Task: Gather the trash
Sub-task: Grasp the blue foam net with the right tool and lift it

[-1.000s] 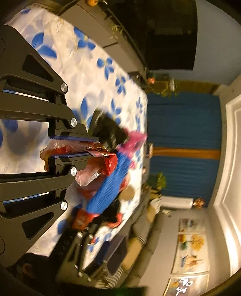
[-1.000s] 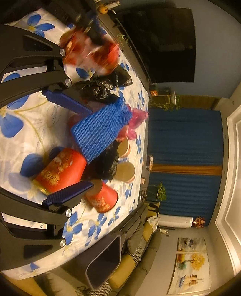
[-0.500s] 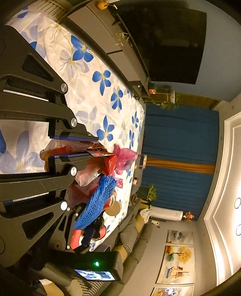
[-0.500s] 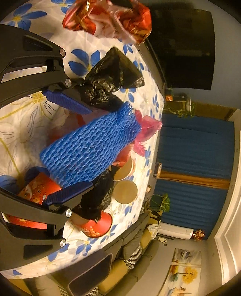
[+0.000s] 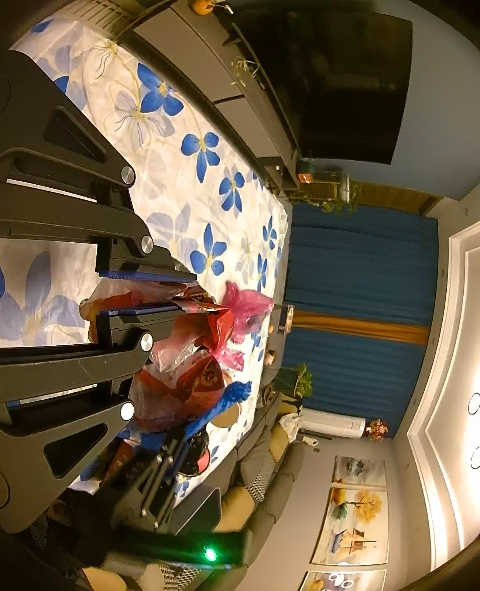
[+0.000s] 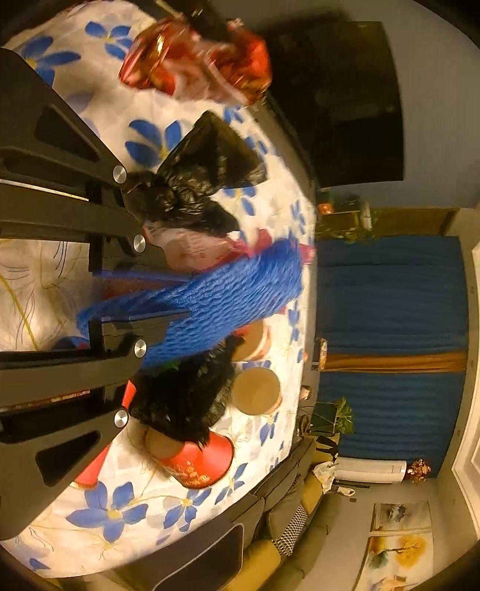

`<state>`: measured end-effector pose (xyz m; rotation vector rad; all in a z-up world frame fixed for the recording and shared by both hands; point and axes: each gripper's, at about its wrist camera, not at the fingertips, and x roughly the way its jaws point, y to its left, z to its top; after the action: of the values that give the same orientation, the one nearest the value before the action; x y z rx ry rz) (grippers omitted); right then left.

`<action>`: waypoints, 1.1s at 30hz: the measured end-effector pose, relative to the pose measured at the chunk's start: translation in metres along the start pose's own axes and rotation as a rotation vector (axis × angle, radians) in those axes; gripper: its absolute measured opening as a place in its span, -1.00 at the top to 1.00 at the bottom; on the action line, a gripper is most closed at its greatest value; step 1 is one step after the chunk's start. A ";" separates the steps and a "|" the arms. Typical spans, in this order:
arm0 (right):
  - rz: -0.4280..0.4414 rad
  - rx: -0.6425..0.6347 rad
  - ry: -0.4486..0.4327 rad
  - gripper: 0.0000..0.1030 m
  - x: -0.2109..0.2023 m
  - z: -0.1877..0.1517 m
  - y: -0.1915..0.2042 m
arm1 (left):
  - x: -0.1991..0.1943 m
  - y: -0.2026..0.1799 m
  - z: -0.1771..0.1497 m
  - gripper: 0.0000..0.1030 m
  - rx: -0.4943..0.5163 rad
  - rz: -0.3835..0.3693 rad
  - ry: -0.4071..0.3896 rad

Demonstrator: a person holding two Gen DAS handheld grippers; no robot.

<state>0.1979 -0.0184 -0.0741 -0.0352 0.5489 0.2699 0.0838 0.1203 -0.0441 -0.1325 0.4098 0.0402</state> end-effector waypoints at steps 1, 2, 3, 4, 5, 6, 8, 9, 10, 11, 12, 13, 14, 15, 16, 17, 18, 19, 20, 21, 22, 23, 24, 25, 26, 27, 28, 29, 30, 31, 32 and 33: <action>0.003 0.003 -0.005 0.74 -0.003 0.001 -0.002 | -0.001 -0.002 0.000 0.79 0.003 -0.002 0.000; 0.006 0.010 -0.015 0.77 -0.009 0.003 -0.005 | -0.001 -0.004 0.000 0.79 0.007 -0.004 -0.002; 0.009 0.015 -0.022 0.81 -0.013 0.005 -0.007 | -0.001 -0.005 0.001 0.79 0.010 -0.006 -0.004; 0.013 0.017 -0.029 0.82 -0.018 0.006 -0.010 | -0.002 -0.007 0.002 0.79 0.014 -0.009 -0.007; 0.014 0.019 -0.036 0.83 -0.023 0.006 -0.011 | -0.003 -0.009 0.002 0.79 0.019 -0.012 -0.010; 0.015 0.020 -0.045 0.83 -0.027 0.006 -0.012 | -0.004 -0.012 0.003 0.79 0.024 -0.014 -0.014; 0.022 0.019 -0.065 0.84 -0.039 0.006 -0.015 | -0.005 -0.017 0.005 0.79 0.034 -0.022 -0.020; 0.024 0.018 -0.075 0.85 -0.044 0.007 -0.017 | -0.005 -0.020 0.006 0.79 0.038 -0.025 -0.021; 0.024 0.017 -0.083 0.85 -0.047 0.007 -0.019 | -0.006 -0.023 0.006 0.79 0.042 -0.028 -0.023; 0.027 0.017 -0.094 0.85 -0.053 0.008 -0.021 | -0.007 -0.027 0.008 0.79 0.046 -0.033 -0.025; 0.030 0.018 -0.104 0.85 -0.058 0.008 -0.023 | -0.007 -0.030 0.009 0.79 0.050 -0.037 -0.027; 0.034 0.020 -0.118 0.85 -0.064 0.009 -0.027 | -0.007 -0.033 0.010 0.79 0.055 -0.042 -0.029; 0.036 0.022 -0.125 0.85 -0.068 0.010 -0.030 | -0.007 -0.038 0.012 0.79 0.061 -0.047 -0.033; 0.038 0.026 -0.135 0.85 -0.073 0.011 -0.034 | -0.008 -0.042 0.013 0.79 0.067 -0.051 -0.036; 0.038 0.030 -0.148 0.85 -0.079 0.013 -0.039 | -0.009 -0.048 0.015 0.79 0.077 -0.058 -0.042; 0.037 0.033 -0.158 0.85 -0.084 0.014 -0.043 | -0.009 -0.052 0.017 0.79 0.083 -0.060 -0.047; 0.036 0.036 -0.166 0.85 -0.089 0.014 -0.045 | -0.009 -0.059 0.018 0.79 0.091 -0.065 -0.051; 0.030 0.039 -0.177 0.85 -0.095 0.015 -0.051 | -0.008 -0.065 0.020 0.79 0.096 -0.073 -0.054; 0.024 0.040 -0.186 0.85 -0.099 0.016 -0.055 | -0.007 -0.069 0.022 0.79 0.098 -0.080 -0.056; 0.019 0.042 -0.192 0.85 -0.103 0.015 -0.060 | -0.007 -0.075 0.025 0.79 0.101 -0.090 -0.058; 0.010 0.045 -0.197 0.85 -0.106 0.015 -0.066 | -0.006 -0.083 0.027 0.79 0.108 -0.102 -0.064; 0.006 0.048 -0.199 0.85 -0.109 0.015 -0.070 | -0.006 -0.090 0.029 0.79 0.113 -0.108 -0.069; -0.001 0.053 -0.201 0.85 -0.112 0.014 -0.076 | -0.006 -0.098 0.030 0.79 0.121 -0.117 -0.075; -0.010 0.057 -0.204 0.85 -0.116 0.014 -0.082 | -0.004 -0.108 0.032 0.79 0.132 -0.129 -0.080; -0.018 0.060 -0.207 0.85 -0.118 0.012 -0.087 | -0.003 -0.114 0.033 0.79 0.138 -0.138 -0.082; -0.031 0.064 -0.212 0.85 -0.122 0.012 -0.094 | -0.001 -0.124 0.035 0.79 0.147 -0.152 -0.084; -0.042 0.069 -0.217 0.85 -0.127 0.011 -0.101 | 0.001 -0.131 0.036 0.79 0.154 -0.160 -0.086; -0.052 0.073 -0.221 0.85 -0.129 0.011 -0.108 | 0.003 -0.142 0.037 0.79 0.165 -0.172 -0.089; -0.069 0.077 -0.227 0.85 -0.133 0.011 -0.116 | 0.005 -0.150 0.038 0.79 0.172 -0.181 -0.091; -0.085 0.080 -0.232 0.85 -0.136 0.011 -0.123 | 0.008 -0.161 0.039 0.79 0.179 -0.195 -0.092; -0.101 0.084 -0.237 0.85 -0.140 0.011 -0.131 | 0.009 -0.171 0.040 0.79 0.183 -0.206 -0.095; -0.116 0.086 -0.241 0.85 -0.142 0.011 -0.137 | 0.011 -0.178 0.041 0.79 0.186 -0.214 -0.097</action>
<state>0.1234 -0.1837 0.0038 0.0482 0.3168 0.1342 0.1219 -0.0503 0.0102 0.0098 0.2989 -0.2007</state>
